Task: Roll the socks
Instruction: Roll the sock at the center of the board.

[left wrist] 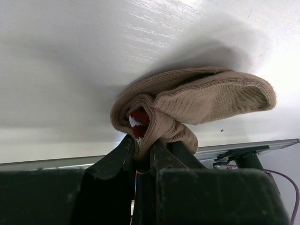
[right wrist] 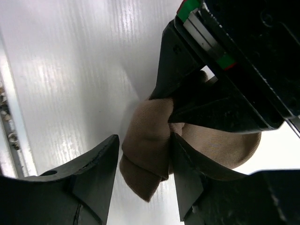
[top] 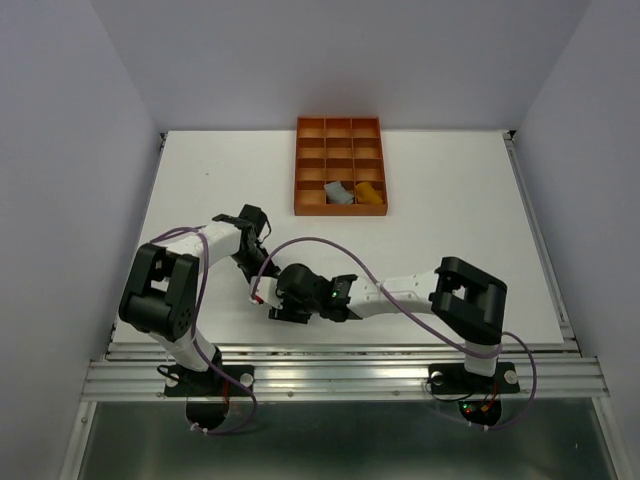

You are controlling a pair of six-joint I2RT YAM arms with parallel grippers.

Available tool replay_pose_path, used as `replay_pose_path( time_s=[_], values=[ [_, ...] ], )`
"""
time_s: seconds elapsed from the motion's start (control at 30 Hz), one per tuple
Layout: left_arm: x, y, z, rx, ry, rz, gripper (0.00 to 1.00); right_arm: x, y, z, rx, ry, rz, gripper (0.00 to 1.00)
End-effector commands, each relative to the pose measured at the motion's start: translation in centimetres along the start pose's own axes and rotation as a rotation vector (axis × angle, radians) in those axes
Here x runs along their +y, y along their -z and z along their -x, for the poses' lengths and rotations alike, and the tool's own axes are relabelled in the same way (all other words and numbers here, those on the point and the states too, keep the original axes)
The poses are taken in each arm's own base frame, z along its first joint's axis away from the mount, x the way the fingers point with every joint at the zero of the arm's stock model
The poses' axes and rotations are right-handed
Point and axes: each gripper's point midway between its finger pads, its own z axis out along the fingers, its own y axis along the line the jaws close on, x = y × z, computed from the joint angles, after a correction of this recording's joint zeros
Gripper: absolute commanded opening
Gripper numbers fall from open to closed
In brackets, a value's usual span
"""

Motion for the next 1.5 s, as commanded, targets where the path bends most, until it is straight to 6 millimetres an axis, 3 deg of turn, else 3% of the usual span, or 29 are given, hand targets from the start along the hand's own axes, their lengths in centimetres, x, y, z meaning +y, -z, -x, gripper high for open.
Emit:
replay_pose_path(
  time_s=[0.0,0.03,0.07,0.17,0.33,0.37,0.4,0.6,0.77,0.97,1.13,1.33,1.47],
  values=[
    [1.3,-0.4,-0.9,0.046,0.018,0.049,0.00,-1.6,-1.0,0.6,0.014,0.016,-0.105,0.52],
    [1.4,-0.4,-1.0,0.048,0.019,0.051,0.00,-1.6,-1.1,0.3,0.023,0.015,-0.112,0.47],
    [1.3,-0.4,-0.8,0.044,0.019,0.049,0.00,-1.7,-1.2,-0.1,0.036,0.014,-0.122,0.34],
    [1.0,-0.3,-0.8,0.047,0.011,0.043,0.00,-1.8,-1.4,-1.0,0.062,-0.003,-0.142,0.12],
    [0.6,0.2,0.2,-0.005,-0.005,0.034,0.00,-1.2,-1.6,-2.3,0.084,-0.070,-0.146,0.01],
    [0.3,0.7,0.6,-0.032,-0.021,0.027,0.04,-1.1,-1.7,-2.4,0.079,-0.107,-0.128,0.01],
    [0.3,1.0,0.8,-0.048,-0.023,0.032,0.17,-0.8,-1.7,-2.3,0.075,-0.124,-0.116,0.01],
    [-0.4,4.0,4.1,-0.272,-0.031,0.048,0.50,-0.8,-1.2,-3.3,0.064,-0.283,-0.059,0.01],
    [-0.8,6.2,5.6,-0.401,-0.014,0.029,0.53,-2.2,-0.6,-3.9,0.040,-0.404,-0.059,0.01],
    [0.4,7.5,7.0,-0.519,0.034,0.039,0.56,-1.6,-0.8,-4.2,-0.006,-0.562,0.071,0.01],
    [0.6,7.3,6.4,-0.524,0.026,-0.017,0.56,-2.1,-1.0,-5.2,0.002,-0.686,0.117,0.01],
    [-2.8,6.3,4.0,-0.451,-0.116,-0.290,0.61,-3.4,-1.3,-7.1,0.029,-0.937,0.208,0.01],
    [-3.2,5.9,3.3,-0.445,-0.147,-0.362,0.65,-3.8,-1.3,-8.6,0.060,-1.098,0.276,0.01]
  ],
)
